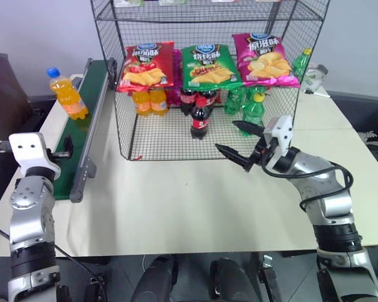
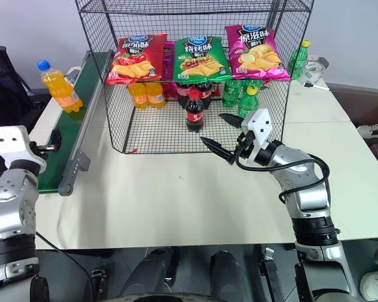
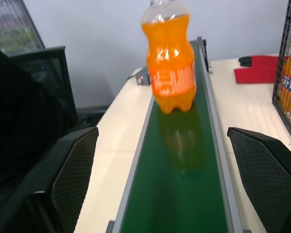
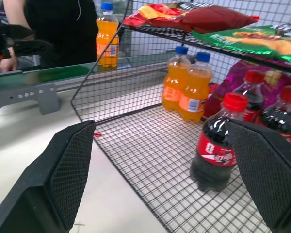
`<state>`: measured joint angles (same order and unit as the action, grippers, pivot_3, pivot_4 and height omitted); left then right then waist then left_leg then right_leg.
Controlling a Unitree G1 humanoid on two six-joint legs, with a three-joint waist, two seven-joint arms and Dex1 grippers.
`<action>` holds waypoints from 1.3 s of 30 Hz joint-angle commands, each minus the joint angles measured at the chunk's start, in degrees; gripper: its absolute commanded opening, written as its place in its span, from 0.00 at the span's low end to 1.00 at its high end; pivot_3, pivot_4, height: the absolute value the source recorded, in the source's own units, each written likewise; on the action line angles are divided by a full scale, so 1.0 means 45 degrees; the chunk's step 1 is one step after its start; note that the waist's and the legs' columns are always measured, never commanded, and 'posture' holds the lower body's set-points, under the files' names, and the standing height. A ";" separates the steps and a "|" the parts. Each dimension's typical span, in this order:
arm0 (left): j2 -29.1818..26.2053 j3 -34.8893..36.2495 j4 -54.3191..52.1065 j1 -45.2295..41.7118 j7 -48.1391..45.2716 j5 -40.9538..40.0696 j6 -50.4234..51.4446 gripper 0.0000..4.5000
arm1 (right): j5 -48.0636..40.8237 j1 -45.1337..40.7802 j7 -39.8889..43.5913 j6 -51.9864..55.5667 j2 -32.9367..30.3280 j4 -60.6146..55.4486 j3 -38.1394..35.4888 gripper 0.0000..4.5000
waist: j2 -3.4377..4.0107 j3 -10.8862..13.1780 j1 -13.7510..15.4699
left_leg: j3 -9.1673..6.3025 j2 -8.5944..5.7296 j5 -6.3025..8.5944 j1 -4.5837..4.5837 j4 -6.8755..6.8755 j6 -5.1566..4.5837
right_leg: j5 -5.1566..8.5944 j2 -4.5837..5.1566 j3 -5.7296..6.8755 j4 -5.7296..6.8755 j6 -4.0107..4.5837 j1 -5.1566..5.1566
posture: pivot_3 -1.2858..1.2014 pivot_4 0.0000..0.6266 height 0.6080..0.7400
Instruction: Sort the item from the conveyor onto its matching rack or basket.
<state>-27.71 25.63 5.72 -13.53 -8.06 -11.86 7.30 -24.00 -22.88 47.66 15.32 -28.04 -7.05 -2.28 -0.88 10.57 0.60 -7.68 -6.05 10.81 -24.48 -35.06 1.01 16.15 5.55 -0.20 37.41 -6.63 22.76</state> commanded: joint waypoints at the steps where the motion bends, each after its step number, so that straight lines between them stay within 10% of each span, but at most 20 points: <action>1: 0.0014 0.0300 -0.0081 0.0026 0.0107 0.0001 -0.0746 0.99 | -0.0658 0.0092 0.0340 0.0339 -0.0036 -0.0976 0.0017 1.00 | 0.0000 0.0000 0.0002 | 0.0000 0.0000 0.0000 0.0000 0.0000 0.0000 | 0.0000 0.0000 0.0000 0.0000 0.0000 0.0000 | 0.52 0.24 1.00; 39: -0.0011 0.0823 -0.0066 -0.0126 0.0293 -0.0934 -0.0232 0.99 | -0.0797 0.0210 0.0379 0.0845 0.0124 -0.1569 0.0544 1.00 | 0.0000 0.0000 0.0000 | 0.0000 0.0000 0.0000 0.0000 -0.0003 -0.0001 | 0.0000 0.0000 0.0004 0.0000 0.0000 0.0001 | 0.52 0.24 1.00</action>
<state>-27.14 27.84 6.67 -13.67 -7.01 -15.42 6.26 -26.90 -21.25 49.61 19.37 -27.80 -11.27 0.61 -0.88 10.57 0.60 -7.68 -6.05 10.81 -24.48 -35.07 1.01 16.15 5.55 -0.18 37.42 -6.64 22.76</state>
